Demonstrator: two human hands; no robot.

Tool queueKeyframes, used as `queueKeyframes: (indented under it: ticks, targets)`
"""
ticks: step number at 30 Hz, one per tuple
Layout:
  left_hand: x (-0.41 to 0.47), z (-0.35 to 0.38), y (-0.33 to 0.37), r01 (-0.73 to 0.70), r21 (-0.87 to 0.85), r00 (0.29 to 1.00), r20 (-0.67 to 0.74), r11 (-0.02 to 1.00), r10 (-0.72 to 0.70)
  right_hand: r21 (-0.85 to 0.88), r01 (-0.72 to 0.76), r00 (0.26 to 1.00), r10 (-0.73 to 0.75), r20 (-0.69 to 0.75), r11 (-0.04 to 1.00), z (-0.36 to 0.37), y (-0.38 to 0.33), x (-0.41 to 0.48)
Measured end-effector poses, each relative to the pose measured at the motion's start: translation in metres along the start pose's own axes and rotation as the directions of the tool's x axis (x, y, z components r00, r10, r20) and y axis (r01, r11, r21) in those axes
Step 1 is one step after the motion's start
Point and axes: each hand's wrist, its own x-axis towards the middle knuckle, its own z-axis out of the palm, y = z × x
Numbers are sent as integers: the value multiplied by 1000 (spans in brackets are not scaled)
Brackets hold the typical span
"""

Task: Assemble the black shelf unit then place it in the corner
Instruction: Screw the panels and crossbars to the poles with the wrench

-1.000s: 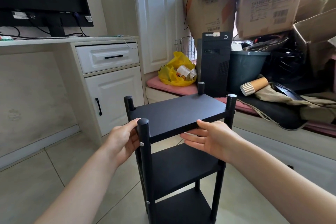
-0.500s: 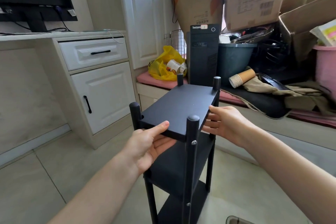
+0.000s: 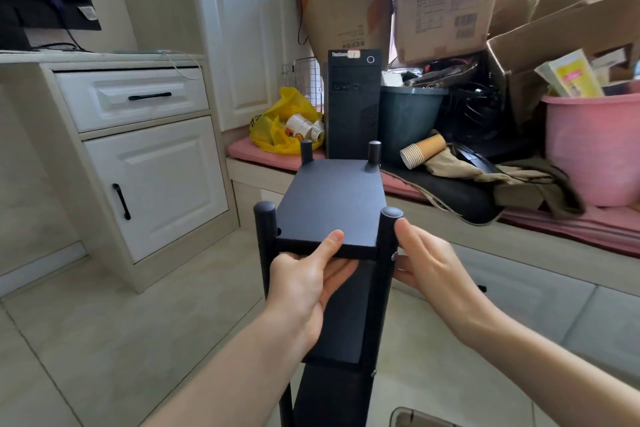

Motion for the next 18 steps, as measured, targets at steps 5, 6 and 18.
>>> queueKeyframes:
  ticks: [5, 6, 18]
  targets:
    - [-6, -16, 8, 43, 450, 992, 87, 892, -91, -151, 14, 1000, -17, -20, 988, -4, 4, -7]
    - [-7, -22, 13, 60, 576, 989, 76, 815, -127, -169, 10, 999, -17, -39, 986, -4, 5, -7]
    - [36, -106, 66, 61, 748, 998, -62, 661, -22, -213, 23, 995, -44, -92, 977, 2, 6, -4]
